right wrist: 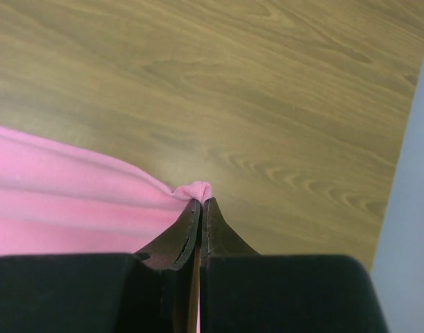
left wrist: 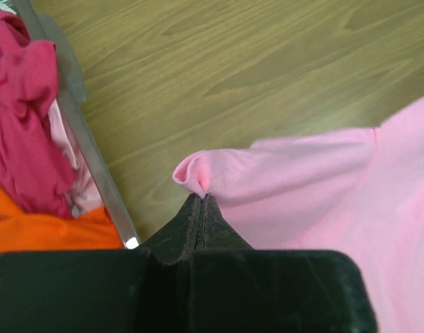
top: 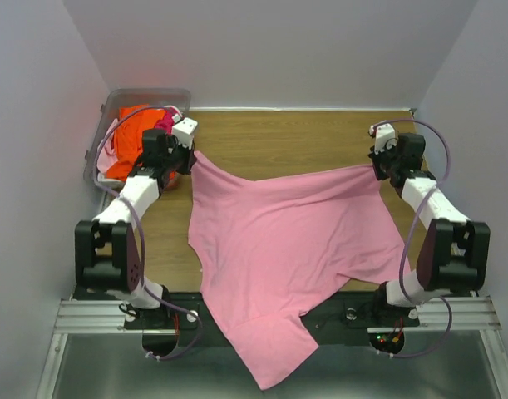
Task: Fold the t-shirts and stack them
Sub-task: Flatten the tshirt out, then fold the tshirt
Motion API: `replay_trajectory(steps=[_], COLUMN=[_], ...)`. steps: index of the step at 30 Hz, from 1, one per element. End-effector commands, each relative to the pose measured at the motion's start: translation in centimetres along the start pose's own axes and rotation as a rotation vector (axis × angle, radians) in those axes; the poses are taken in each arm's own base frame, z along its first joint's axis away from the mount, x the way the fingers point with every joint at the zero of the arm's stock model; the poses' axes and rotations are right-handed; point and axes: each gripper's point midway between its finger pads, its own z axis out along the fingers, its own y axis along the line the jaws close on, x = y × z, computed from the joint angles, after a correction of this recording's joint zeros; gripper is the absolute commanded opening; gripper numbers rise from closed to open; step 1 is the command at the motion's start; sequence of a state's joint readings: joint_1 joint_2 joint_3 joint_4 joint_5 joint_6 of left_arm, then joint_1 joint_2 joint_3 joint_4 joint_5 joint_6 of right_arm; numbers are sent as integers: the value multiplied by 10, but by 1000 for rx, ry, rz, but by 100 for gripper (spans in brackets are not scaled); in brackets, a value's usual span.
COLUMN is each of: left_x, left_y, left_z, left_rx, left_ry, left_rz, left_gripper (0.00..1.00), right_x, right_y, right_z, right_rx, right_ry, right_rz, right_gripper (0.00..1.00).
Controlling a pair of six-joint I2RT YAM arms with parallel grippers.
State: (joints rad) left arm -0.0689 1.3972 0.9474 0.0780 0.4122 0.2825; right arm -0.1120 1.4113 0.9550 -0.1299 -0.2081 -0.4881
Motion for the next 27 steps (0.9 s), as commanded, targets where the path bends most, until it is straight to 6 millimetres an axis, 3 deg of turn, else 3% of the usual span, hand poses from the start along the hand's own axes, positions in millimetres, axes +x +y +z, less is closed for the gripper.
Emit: replay_trajectory(steps=[1, 2, 3, 4, 5, 6, 7, 8, 10, 12, 13, 14, 19, 22, 23, 25, 26, 27], left_x=[-85, -74, -77, -96, -84, -86, -103, -93, -96, -105, -116, -112, -119, -126, -116, -111, -121, -118], left_y=[32, 38, 41, 46, 51, 54, 60, 63, 68, 73, 76, 77, 79, 70, 65, 50, 42, 37], left_z=[26, 44, 51, 57, 74, 82, 86, 102, 114, 128, 129, 136, 138, 125, 122, 108, 94, 90], left_rx=[-78, -76, -80, -90, -93, -96, -104, -101, -101, -106, -111, -112, -122, -109, -98, -79, -79, -75], left_ry=[-179, -141, -141, -164, -127, -124, -145, -116, -113, -116, -138, -126, -130, -144, -125, -116, -139, -133], left_rz=[83, 69, 72, 87, 79, 77, 85, 71, 68, 75, 87, 87, 106, 120, 121, 138, 164, 171], left_gripper=[0, 0, 0, 0, 0, 0, 0, 0, 0, 0, 0, 0, 0, 0, 0, 0, 0, 0], right_x=[-55, -55, -55, -56, -55, -67, -57, -56, -62, -55, -63, -58, -66, -69, -69, -69, -69, -68], right_y=[-46, -49, -54, -57, -59, -67, -68, -71, -79, -81, -86, -86, -93, -94, -94, -90, -89, -89], right_z=[24, 31, 43, 50, 56, 59, 74, 79, 88, 102, 103, 110, 114, 110, 108, 104, 102, 100], right_rx=[132, 137, 138, 139, 139, 156, 148, 151, 166, 157, 165, 161, 164, 157, 154, 138, 136, 132], right_ry=[-157, -153, -145, -141, -137, -155, -127, -120, -128, -109, -124, -111, -131, -139, -140, -142, -143, -142], right_rz=[-5, -1, 2, 7, 16, 18, 30, 37, 43, 59, 59, 63, 64, 62, 62, 58, 56, 55], right_gripper=[1, 1, 1, 1, 1, 1, 1, 1, 1, 1, 0, 1, 1, 1, 1, 1, 1, 0])
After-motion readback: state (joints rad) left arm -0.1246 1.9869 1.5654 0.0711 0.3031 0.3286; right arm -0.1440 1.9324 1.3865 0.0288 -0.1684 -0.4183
